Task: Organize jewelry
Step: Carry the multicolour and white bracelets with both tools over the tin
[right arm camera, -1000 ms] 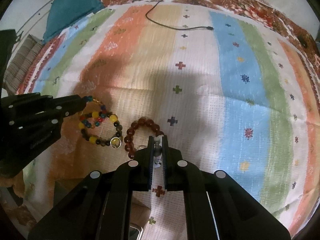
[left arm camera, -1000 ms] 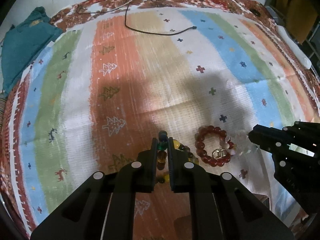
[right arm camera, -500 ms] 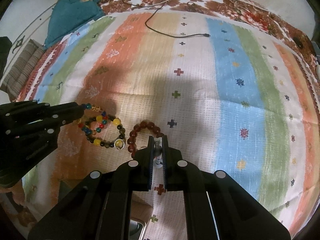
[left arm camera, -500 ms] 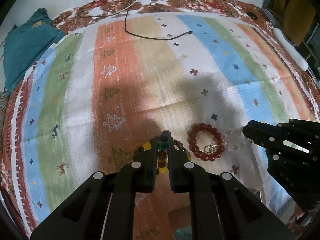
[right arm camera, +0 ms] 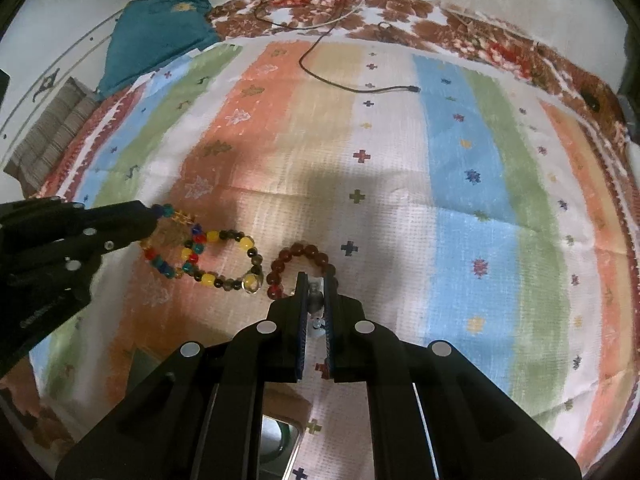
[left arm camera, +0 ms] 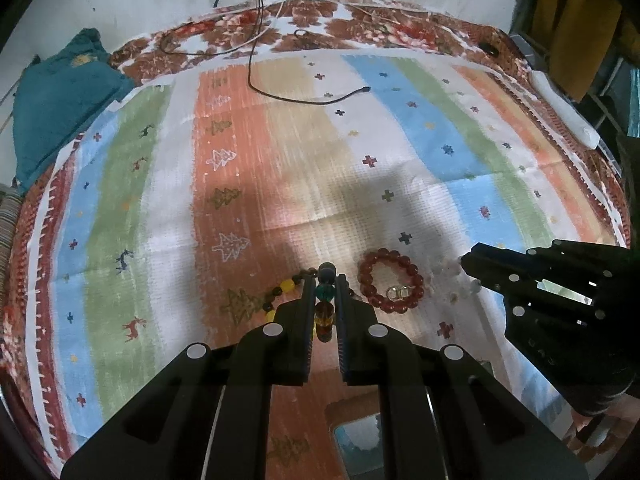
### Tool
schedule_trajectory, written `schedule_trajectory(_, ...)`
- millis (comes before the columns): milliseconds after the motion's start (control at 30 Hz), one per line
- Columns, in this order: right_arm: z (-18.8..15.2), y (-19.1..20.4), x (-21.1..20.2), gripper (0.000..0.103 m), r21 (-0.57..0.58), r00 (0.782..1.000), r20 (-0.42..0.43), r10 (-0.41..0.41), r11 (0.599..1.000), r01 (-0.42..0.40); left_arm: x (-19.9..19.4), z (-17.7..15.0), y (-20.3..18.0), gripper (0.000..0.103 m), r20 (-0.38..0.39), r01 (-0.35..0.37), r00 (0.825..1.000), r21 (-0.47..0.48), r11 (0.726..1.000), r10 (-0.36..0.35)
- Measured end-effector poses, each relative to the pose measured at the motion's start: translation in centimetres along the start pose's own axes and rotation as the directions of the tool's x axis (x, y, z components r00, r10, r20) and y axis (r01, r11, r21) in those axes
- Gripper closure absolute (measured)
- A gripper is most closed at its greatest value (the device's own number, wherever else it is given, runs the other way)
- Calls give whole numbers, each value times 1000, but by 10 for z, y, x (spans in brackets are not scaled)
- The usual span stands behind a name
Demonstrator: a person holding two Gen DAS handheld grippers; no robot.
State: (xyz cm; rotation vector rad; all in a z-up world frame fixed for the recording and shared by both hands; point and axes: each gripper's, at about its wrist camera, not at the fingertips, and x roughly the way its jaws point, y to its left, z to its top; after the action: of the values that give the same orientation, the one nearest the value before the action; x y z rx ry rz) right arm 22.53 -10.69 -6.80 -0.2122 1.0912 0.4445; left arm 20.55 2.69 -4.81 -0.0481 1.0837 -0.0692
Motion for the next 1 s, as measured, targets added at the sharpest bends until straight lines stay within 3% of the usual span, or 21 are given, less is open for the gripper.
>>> schedule_trajectory(1000,-38,20,-68,94,-32,990,129,49,998,-45,-60,-47,-28,94,107,47,993,46,998,-52)
